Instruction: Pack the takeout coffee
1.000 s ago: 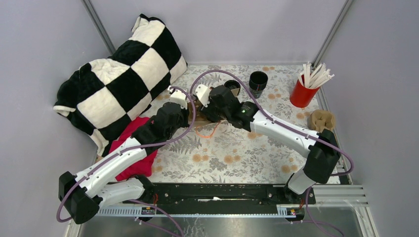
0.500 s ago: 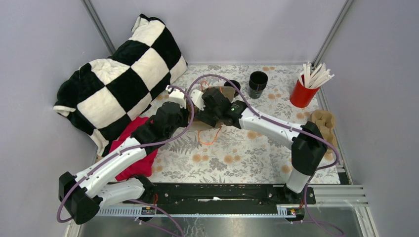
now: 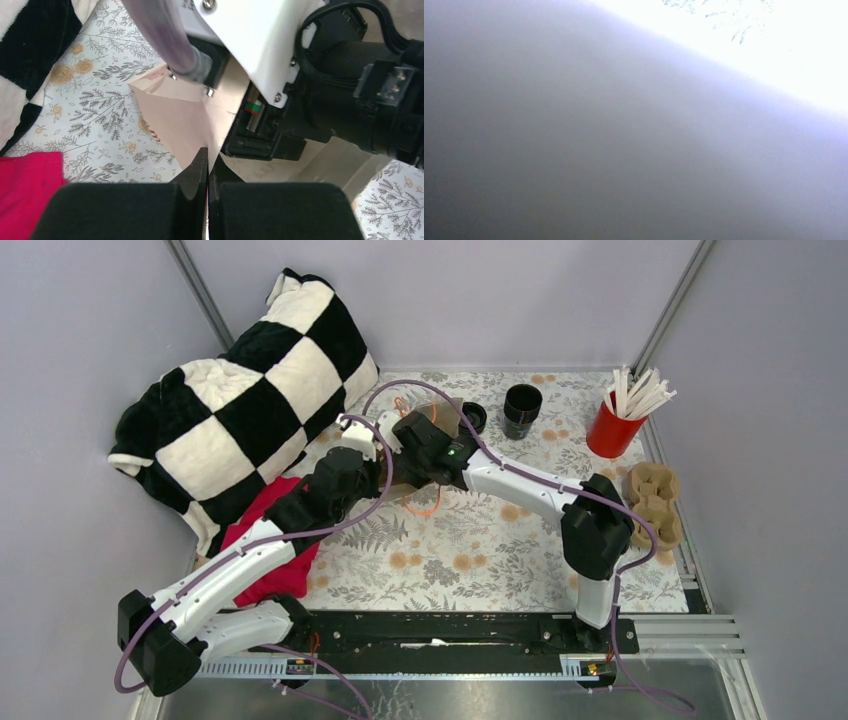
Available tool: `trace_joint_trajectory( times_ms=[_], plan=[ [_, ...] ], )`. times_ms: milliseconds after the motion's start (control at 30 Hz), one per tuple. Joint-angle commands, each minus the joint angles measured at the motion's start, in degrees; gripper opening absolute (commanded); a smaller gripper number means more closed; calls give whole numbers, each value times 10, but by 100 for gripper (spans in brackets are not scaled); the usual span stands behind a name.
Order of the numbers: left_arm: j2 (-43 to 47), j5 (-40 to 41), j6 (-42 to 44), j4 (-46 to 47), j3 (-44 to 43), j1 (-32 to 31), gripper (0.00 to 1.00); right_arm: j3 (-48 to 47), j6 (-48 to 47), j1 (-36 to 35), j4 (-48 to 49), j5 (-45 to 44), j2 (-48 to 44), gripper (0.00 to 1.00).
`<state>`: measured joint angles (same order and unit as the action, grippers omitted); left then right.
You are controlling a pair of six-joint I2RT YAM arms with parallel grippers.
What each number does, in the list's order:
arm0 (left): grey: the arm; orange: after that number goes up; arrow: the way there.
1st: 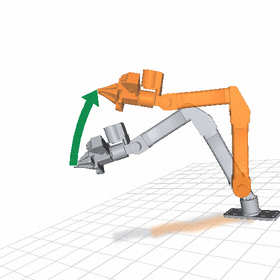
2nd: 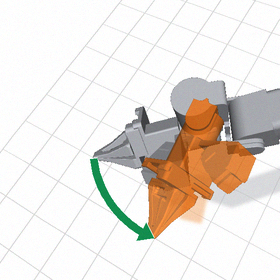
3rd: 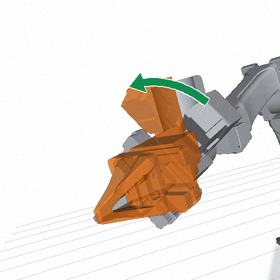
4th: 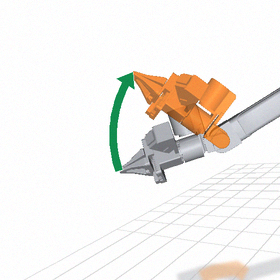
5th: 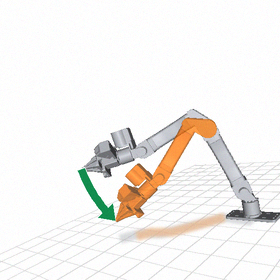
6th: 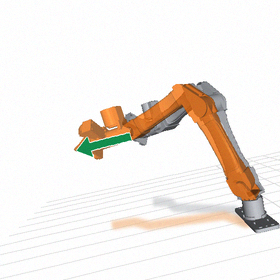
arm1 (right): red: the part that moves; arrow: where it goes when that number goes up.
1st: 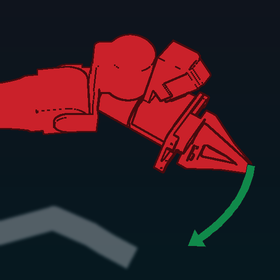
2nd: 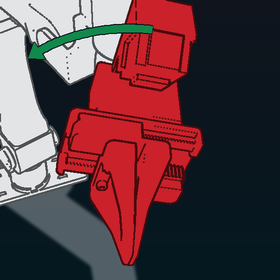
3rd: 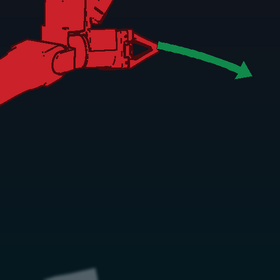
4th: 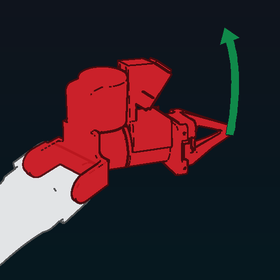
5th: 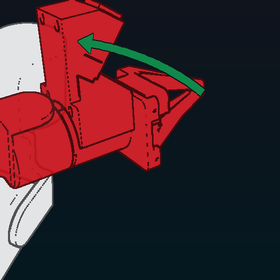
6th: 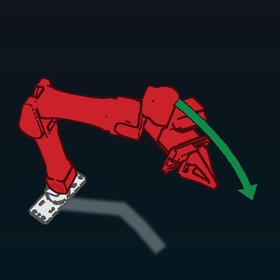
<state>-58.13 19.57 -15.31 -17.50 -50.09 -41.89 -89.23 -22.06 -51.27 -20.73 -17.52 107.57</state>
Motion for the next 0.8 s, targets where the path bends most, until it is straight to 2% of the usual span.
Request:
trace_joint_trajectory(
  times_ms=[0, 67, 233, 400, 567, 767],
  plan=[
    [12, -46, -2, 25, 2, -11, 0, -16, 82, 6, 17, -63, 30, 84],
    [13, -46, -3, 27, 3, -10, 0, -10, 97, 6, 31, -73, 36, 82],
    [13, -45, -4, 24, 2, -11, 0, 22, 105, 6, 77, -34, 29, 79],
    [17, -20, -7, 15, 3, -10, 0, 18, 69, 6, 59, -21, 36, 68],
    [13, 53, -3, -2, 0, -10, 0, 78, -8, 5, 52, 19, -28, 72],
    [31, 56, 11, 36, 12, -9, 0, 103, -69, 5, -8, 108, -87, 73]
  ],
)
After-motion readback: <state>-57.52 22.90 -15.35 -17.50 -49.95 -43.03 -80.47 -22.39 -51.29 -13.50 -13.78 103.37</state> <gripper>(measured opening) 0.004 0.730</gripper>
